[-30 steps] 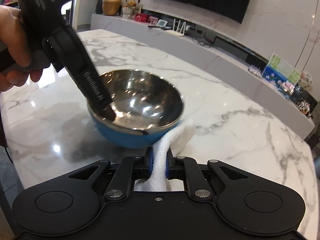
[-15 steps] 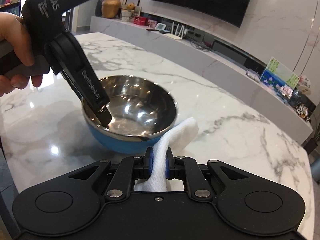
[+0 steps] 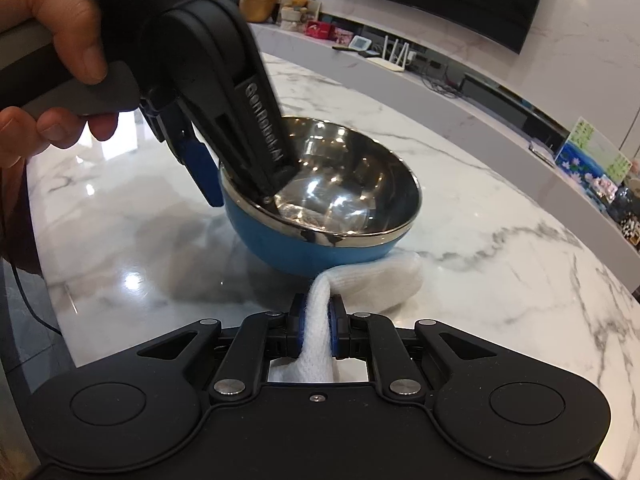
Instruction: Clean bowl
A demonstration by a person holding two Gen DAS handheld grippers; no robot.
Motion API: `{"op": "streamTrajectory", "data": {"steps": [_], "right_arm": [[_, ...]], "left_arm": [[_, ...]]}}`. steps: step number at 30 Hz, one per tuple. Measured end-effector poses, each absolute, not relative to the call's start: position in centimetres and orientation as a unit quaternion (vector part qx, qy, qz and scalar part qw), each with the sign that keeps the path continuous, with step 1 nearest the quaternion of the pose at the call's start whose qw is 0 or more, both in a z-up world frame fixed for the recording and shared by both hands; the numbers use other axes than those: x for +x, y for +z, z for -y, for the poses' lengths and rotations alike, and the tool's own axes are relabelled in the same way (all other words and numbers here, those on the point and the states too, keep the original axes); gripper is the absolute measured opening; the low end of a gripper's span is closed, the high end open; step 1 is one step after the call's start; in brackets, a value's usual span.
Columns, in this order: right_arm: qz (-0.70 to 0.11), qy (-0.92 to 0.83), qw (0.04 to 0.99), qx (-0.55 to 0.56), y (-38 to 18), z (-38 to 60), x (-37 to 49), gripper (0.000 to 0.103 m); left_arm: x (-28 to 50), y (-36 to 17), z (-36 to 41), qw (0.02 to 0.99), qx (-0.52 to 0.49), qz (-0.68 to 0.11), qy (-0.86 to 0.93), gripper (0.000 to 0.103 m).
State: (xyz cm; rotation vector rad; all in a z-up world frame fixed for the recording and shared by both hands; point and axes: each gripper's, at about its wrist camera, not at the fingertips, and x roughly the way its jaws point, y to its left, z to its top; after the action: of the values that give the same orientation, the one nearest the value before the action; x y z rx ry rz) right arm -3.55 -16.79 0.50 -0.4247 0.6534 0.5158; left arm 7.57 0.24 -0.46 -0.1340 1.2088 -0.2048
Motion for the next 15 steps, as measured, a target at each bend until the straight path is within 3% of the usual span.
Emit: {"op": "streamTrajectory", "data": {"steps": [7,15], "right_arm": [[-0.304,0.236,0.898,-0.211,1.2,17.4,-3.4,0.01],[-0.296,0.229,0.901,-0.218,1.9,18.6,-2.5,0.01]], "left_arm": [[8.4,-0.1,1.2,0.824,-0.014,-0.553,-0.122,0.03],[9.4,0.0,2.5,0.822,0.005,-0.552,-0.14,0.029]]}}
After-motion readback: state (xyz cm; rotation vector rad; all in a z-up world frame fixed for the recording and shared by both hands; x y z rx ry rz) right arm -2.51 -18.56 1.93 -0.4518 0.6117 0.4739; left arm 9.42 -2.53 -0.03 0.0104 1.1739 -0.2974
